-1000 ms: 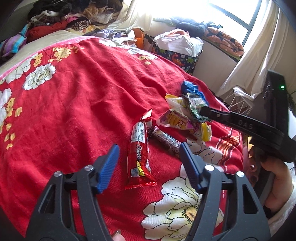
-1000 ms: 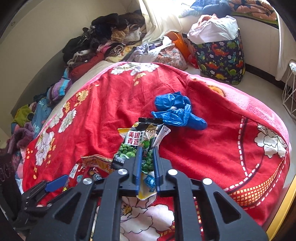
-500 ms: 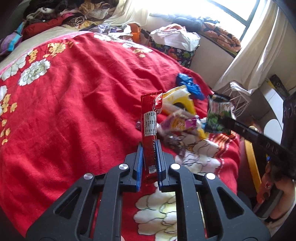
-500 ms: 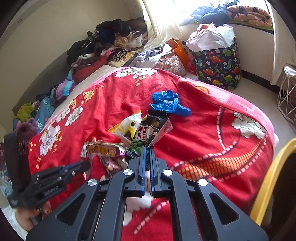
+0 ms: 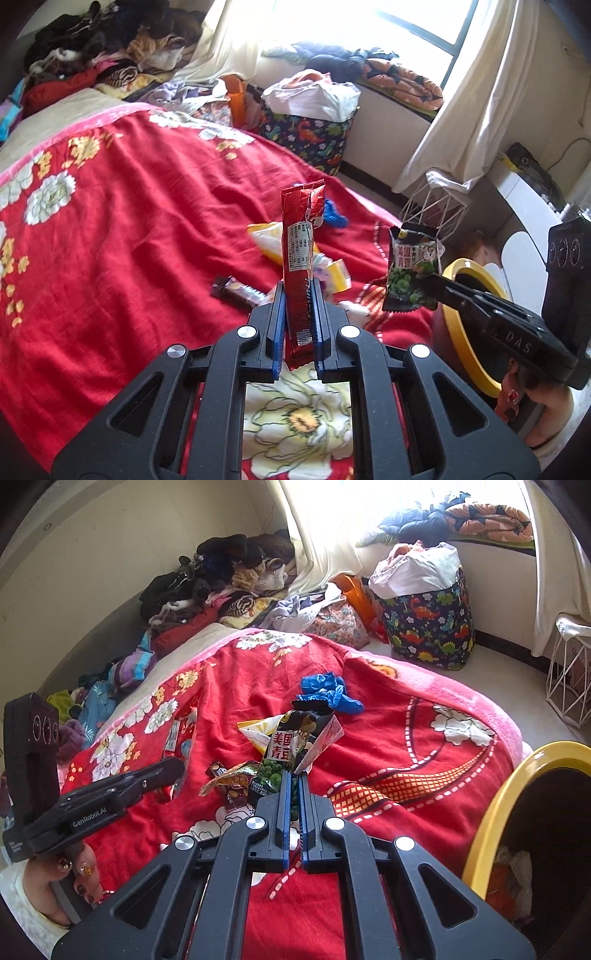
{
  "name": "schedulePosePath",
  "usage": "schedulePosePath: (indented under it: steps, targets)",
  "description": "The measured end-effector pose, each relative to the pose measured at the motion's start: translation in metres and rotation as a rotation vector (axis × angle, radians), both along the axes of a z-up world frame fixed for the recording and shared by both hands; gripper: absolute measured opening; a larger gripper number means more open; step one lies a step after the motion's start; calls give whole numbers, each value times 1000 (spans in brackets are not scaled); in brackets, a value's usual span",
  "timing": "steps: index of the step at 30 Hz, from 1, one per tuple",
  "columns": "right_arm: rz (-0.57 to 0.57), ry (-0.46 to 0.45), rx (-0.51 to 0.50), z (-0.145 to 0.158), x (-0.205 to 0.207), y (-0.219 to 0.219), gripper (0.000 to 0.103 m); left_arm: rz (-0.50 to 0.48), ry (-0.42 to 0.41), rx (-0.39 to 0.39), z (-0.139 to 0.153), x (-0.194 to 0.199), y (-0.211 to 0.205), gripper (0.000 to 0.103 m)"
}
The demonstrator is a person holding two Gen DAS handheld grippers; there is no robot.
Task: Collect trash
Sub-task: 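Carry the red candy bar with left tool while right tool carries green packet to bin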
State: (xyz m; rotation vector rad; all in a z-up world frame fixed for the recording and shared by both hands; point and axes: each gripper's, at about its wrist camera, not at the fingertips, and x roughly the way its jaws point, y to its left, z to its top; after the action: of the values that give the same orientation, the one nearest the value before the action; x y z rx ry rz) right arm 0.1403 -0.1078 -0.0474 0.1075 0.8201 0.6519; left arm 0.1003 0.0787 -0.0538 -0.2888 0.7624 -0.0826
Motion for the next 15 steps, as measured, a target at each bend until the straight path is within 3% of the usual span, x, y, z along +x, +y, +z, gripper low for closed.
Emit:
schedulePosePath:
  steps: [15]
  targets:
    - [-45, -46, 23, 24, -20, -34, 4, -57, -55, 18, 21, -4, -29, 8]
